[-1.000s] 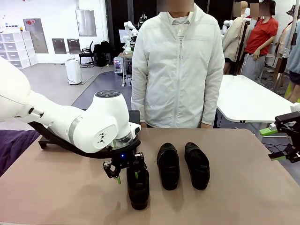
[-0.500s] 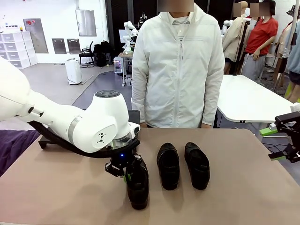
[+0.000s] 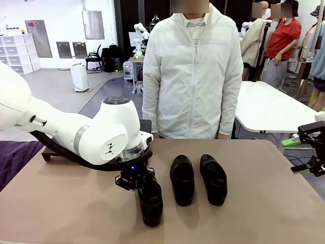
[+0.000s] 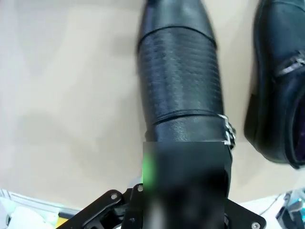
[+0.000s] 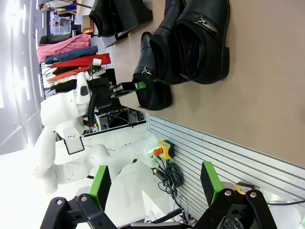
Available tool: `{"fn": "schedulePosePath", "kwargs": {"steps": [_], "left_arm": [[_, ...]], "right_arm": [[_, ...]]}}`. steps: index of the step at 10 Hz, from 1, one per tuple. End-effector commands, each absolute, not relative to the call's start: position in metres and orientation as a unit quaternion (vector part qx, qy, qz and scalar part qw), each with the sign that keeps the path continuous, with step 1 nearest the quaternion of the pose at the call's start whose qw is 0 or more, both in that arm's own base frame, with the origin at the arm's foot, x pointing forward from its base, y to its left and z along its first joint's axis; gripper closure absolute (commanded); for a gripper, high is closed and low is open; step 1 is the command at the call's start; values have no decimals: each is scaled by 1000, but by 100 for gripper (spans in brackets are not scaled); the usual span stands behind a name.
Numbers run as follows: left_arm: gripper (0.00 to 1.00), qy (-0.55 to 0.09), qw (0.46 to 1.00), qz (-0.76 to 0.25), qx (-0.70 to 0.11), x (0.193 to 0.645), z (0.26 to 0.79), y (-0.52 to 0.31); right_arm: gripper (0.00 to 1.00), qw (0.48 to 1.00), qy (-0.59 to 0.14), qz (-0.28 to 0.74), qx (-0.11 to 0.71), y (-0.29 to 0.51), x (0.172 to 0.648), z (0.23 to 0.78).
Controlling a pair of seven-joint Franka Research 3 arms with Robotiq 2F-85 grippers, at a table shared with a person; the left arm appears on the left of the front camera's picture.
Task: Organize the shoes by placing them on the stand.
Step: Place the Shoe from the middle of the table onto the Shoes Stand.
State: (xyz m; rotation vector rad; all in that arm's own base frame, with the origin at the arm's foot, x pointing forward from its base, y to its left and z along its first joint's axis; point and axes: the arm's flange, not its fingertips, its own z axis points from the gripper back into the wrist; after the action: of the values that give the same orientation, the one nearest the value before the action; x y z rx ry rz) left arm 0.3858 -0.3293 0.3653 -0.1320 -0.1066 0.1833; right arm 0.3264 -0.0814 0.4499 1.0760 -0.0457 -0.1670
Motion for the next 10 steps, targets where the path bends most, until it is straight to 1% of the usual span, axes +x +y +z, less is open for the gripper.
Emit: {"fn": "schedulePosePath", "kwargs": {"steps": [1, 2, 3, 4, 6, 7, 8, 10], "left_arm": [[100, -40, 994, -3, -98, 358, 432, -312], [100, -38, 994, -42, -97, 340, 463, -303], [100, -53, 991, -70, -104, 328, 487, -294], [100, -96, 990, -49, -85, 329, 500, -283], [100, -139, 984, -78, -81, 335, 507, -271], [100, -132, 986, -59, -80, 331, 504, -266], [100, -110, 988, -70, -84, 325, 521, -281], [100, -110, 988, -70, -84, 325, 521, -281]], "right_arm": [[0, 849, -20, -86, 520, -81, 327, 454], [0, 849, -20, -86, 520, -81, 327, 454], [0, 849, -20, -86, 520, -81, 327, 454], [0, 849, -20, -86, 520, -81, 327, 454], [0, 849, -20, -86, 520, -81, 327, 454], [0, 849, -20, -86, 520, -81, 327, 454], [0, 849, -20, -86, 520, -81, 327, 454], [0, 849, -20, -86, 520, -81, 327, 454]]}}
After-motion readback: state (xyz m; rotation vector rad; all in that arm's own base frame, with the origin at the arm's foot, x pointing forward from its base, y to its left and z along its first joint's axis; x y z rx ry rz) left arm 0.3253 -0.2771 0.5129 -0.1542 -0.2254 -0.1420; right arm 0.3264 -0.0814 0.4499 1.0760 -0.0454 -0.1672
